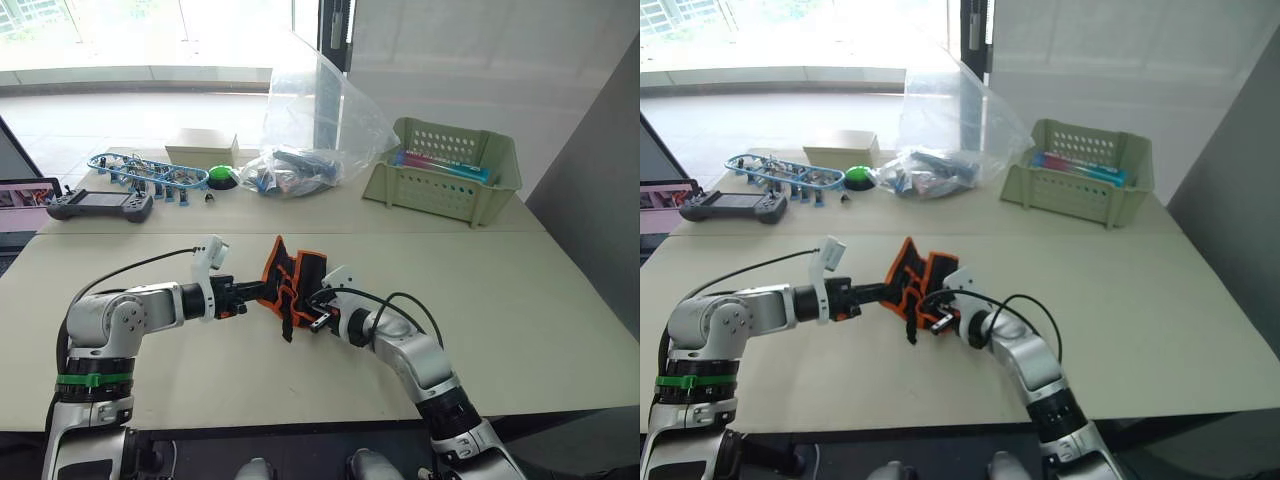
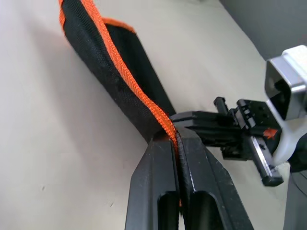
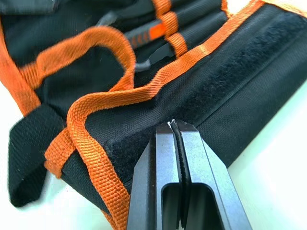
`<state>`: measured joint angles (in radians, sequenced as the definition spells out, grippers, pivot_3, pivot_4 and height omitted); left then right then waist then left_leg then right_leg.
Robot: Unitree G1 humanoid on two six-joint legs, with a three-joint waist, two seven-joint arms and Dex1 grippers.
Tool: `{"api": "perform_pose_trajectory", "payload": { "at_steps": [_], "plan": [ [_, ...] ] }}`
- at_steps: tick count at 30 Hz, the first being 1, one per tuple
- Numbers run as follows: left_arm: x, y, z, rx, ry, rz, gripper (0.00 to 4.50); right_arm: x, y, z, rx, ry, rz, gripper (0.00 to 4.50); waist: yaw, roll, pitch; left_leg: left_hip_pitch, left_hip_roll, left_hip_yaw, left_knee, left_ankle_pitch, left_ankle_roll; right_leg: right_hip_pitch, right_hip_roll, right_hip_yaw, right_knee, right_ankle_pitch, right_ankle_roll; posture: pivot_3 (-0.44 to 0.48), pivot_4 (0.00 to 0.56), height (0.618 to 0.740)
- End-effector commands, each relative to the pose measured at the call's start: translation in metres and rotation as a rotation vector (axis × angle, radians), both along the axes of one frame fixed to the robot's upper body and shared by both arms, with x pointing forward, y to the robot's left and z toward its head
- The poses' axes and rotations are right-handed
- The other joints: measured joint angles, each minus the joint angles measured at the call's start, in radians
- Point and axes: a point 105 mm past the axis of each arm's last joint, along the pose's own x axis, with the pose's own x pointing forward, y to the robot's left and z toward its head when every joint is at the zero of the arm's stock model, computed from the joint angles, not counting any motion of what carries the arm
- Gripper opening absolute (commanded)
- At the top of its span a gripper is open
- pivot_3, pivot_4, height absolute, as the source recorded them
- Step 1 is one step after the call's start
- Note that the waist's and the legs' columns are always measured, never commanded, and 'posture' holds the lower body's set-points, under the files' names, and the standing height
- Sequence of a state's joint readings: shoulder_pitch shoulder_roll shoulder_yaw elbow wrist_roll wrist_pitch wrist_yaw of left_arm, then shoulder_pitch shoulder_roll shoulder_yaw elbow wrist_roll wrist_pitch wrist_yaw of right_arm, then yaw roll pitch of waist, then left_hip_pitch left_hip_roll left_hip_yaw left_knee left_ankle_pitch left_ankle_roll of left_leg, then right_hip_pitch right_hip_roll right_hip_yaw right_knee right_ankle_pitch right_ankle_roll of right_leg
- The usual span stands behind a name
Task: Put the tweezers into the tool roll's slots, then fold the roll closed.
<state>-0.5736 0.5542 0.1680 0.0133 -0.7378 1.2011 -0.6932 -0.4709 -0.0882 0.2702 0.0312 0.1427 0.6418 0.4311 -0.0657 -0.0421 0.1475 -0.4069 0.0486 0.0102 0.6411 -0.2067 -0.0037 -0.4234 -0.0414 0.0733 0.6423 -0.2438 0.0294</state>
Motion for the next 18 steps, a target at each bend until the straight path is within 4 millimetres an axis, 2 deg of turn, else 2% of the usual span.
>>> {"api": "perform_pose_trajectory", "payload": {
  "at_steps": [1,5,12,15,18],
  "plan": [
    [0.005,-0.015,0.004,-0.01,-0.042,-0.029,0.02,0.002,-0.006,-0.004,-0.018,0.019,-0.022,0.0,0.001,0.0,0.0,0.0,0.0,0.0,0.0,0.0,0.0,0.0,0.0,0.0,0.0,0.0,0.0,0.0,0.15,0.74],
    [0.004,-0.034,-0.01,-0.012,-0.015,-0.068,0.02,0.003,-0.012,-0.004,-0.02,0.018,-0.038,0.0,0.005,0.0,0.0,-0.001,0.0,0.0,0.0,0.0,0.0,0.0,0.0,0.0,0.0,0.0,0.0,0.0,0.15,0.74],
    [0.008,-0.047,-0.033,0.012,-0.002,-0.08,0.02,0.001,-0.017,-0.001,0.006,0.026,-0.063,0.0,0.018,0.0,0.0,0.0,-0.001,0.0,0.0,0.0,0.0,0.001,-0.001,0.0,0.0,0.0,0.0,0.0,0.15,0.74],
    [0.009,-0.053,-0.039,0.015,0.001,-0.094,0.02,0.005,-0.028,0.008,0.07,0.033,-0.114,0.0,0.026,0.0,0.0,0.0,-0.002,0.0,0.0,0.0,0.0,0.001,-0.001,0.0,0.0,0.0,0.0,0.0,0.15,0.74],
    [0.006,-0.059,-0.042,0.02,-0.004,-0.124,0.02,0.011,-0.046,0.018,0.121,0.014,-0.175,0.0,0.029,0.0,0.0,-0.001,-0.002,0.0,0.001,0.0,0.0,0.001,-0.002,0.0,-0.001,0.0,0.0,0.0,0.15,0.74]
  ]
}}
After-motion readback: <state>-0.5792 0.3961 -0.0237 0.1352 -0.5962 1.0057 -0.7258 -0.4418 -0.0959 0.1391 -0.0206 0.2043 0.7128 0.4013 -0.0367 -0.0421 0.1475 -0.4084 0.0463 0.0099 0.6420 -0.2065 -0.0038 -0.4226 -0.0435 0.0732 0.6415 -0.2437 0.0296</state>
